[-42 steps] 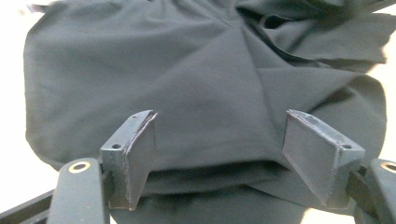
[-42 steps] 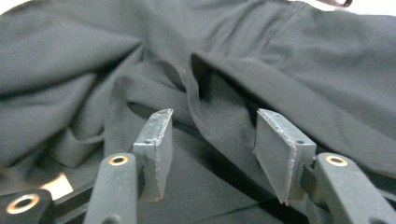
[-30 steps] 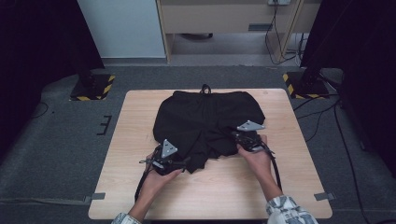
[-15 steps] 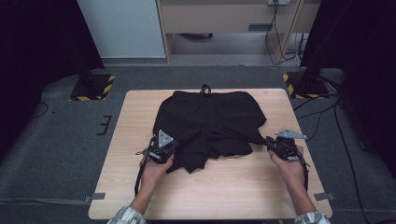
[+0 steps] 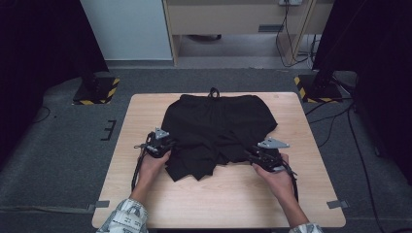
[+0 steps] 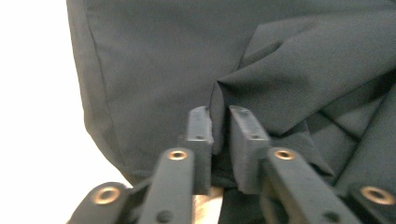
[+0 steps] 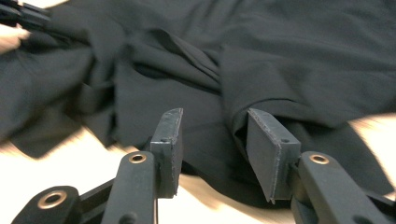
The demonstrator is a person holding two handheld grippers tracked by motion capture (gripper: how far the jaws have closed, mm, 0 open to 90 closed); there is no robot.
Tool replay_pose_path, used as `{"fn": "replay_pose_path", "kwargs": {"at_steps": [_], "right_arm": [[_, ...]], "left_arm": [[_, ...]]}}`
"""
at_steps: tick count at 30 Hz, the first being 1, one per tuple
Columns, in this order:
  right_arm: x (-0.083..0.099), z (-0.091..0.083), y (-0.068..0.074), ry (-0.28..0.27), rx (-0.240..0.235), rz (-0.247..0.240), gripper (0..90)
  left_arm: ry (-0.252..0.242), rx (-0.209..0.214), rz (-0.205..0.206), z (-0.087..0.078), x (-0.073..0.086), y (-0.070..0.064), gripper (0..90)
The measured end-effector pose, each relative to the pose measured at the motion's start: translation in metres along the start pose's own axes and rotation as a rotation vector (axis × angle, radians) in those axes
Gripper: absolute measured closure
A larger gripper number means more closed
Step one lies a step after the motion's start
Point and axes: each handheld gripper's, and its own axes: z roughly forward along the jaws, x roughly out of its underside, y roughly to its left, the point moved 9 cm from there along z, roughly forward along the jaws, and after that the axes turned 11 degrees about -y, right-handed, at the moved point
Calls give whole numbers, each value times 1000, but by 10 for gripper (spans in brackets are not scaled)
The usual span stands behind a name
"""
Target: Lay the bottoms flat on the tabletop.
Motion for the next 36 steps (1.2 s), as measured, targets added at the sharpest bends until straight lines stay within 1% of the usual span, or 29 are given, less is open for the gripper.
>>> {"fn": "replay_pose_path", "kwargs": {"at_steps": [1,2,3,4,5,6,7,8,9,12,14,15,16,17,19,20,21,23,25,26,27,28,29,30,31,32,34,35,36], "right_arm": [[-2,3,5,-7,-8,5,558],[-4,4,9,-13,-17,6,556],[-6,7,16,-20,-32,6,554],[-9,9,22,-29,-42,7,546],[-11,12,28,-32,-55,-4,524],[-13,14,33,-33,-63,-11,493],[-14,15,37,-28,-62,-16,454],[-16,16,40,-33,-59,-21,444],[-18,16,43,-38,-66,-19,440],[-22,15,52,-44,-91,-28,435],[-27,14,59,-55,-104,-34,434],[-28,14,64,-58,-116,-40,434],[-29,15,71,-52,-132,-55,436],[-28,17,77,-46,-149,-69,443],[-24,25,89,-31,-178,-70,448],[-23,28,93,-24,-188,-70,453],[-21,34,100,-15,-200,-71,458],[-20,42,109,-4,-217,-83,462],[-18,52,116,24,-224,-95,463],[-16,57,118,44,-224,-97,473],[-13,63,120,78,-224,-104,515],[-9,66,122,104,-226,-109,578],[-6,69,124,118,-235,-115,665],[-4,70,127,127,-248,-118,760],[-1,71,131,129,-265,-122,833],[0,71,134,122,-273,-118,865],[3,66,144,113,-321,-98,878],[5,63,151,115,-344,-102,879],[9,57,160,123,-380,-109,880]], "left_arm": [[-12,-5,1,-2,-2,0,636],[-36,-15,-4,-8,-6,-1,576],[-58,-15,-4,-14,-9,-2,559],[-75,-19,7,-20,-12,-2,551],[-87,-30,20,-27,-14,-2,536],[-95,-38,22,-33,-15,-2,520],[-97,-37,17,-41,-14,-3,512],[-105,-29,6,-47,-12,-7,510],[-98,-21,4,-54,-7,-11,509],[-59,-21,49,-73,8,-25,506],[-56,-11,39,-82,15,-33,495],[-55,2,32,-86,18,-39,490],[-54,4,38,-88,19,-41,484],[-52,2,42,-89,20,-43,478],[-50,-2,33,-91,22,-44,470],[-51,-6,20,-92,23,-44,469],[-54,-8,10,-93,24,-44,469],[-65,-15,-5,-96,25,-42,467],[-73,-16,-27,-99,27,-41,466],[-74,-21,-38,-101,30,-40,466],[-72,-21,-50,-103,32,-39,466],[-70,-22,-58,-104,34,-39,466],[-70,-23,-63,-105,35,-39,466],[-69,-20,-65,-106,35,-40,467],[-71,-19,-68,-107,35,-40,468],[-75,-19,-69,-108,34,-41,470],[-90,-17,-58,-110,30,-43,473],[-98,-14,-52,-111,29,-45,473],[-97,-13,-48,-111,28,-46,474]]}}
